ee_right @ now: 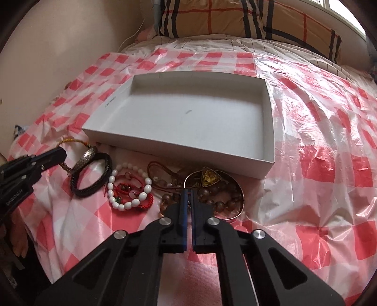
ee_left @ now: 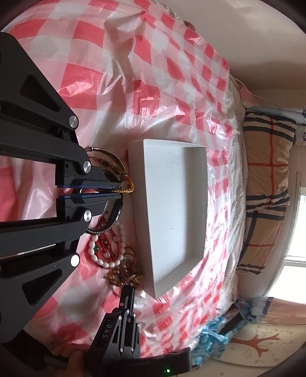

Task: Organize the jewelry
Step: 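Grasp the gold beaded bracelet with the left tool while the right tool reaches the silver bangle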

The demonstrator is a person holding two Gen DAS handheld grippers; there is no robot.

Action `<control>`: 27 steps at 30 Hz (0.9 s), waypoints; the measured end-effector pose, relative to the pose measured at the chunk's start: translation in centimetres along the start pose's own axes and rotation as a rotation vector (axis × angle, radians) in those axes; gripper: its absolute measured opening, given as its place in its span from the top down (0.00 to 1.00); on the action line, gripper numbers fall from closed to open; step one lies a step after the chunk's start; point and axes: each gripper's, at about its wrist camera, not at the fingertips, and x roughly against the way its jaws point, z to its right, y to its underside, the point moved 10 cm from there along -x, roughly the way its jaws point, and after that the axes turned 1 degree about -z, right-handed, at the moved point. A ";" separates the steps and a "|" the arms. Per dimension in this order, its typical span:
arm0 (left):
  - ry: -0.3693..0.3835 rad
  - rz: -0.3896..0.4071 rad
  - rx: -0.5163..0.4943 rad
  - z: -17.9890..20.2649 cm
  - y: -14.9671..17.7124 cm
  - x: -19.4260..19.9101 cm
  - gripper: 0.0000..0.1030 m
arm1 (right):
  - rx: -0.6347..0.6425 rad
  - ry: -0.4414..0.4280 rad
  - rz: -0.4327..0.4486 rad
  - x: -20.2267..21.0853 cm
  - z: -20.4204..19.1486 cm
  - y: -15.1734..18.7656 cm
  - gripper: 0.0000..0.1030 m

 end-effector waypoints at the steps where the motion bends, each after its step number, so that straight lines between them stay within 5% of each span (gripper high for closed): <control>1: 0.025 0.014 0.013 0.1 -0.2 0.4 0.97 | -0.020 -0.019 0.010 0.4 0.1 -0.1 0.97; 4: 0.124 0.074 0.037 0.9 -1.1 1.9 0.97 | -0.077 -0.081 0.057 2.0 0.4 -0.8 0.97; 10: 0.192 0.102 -0.007 3.2 -1.2 2.7 0.97 | -0.155 -0.121 0.131 4.3 1.9 -1.5 0.97; 14: 0.187 0.086 -0.018 3.6 -1.0 2.4 0.97 | -0.182 -0.162 0.091 3.7 2.1 -1.1 0.97; 16: 0.183 0.079 -0.016 3.5 -0.9 2.2 0.97 | -0.142 -0.117 0.047 2.6 1.6 -0.5 0.97; 18: 0.182 0.074 -0.015 3.5 -0.8 2.1 0.97 | -0.071 -0.055 0.027 1.7 0.7 -0.3 0.85; 19: 0.182 0.072 -0.016 3.5 -0.8 2.1 0.97 | -0.052 -0.039 0.024 1.3 0.6 -0.2 0.52; 20: 0.182 0.072 -0.017 3.6 -0.8 2.0 0.97 | -0.035 -0.015 0.028 0.9 0.3 -0.4 0.36; 24: 0.182 0.068 -0.031 4.0 -0.7 2.0 0.97 | 0.022 -0.017 0.014 -0.3 -1.1 -0.4 0.45; 26: 0.182 0.067 -0.036 4.2 -0.6 1.9 0.97 | 0.076 0.059 -0.023 -1.4 -1.1 0.2 0.81; 27: 0.181 0.067 -0.037 4.2 -0.6 1.9 0.97 | 0.095 0.093 -0.019 -1.4 -0.9 0.3 0.86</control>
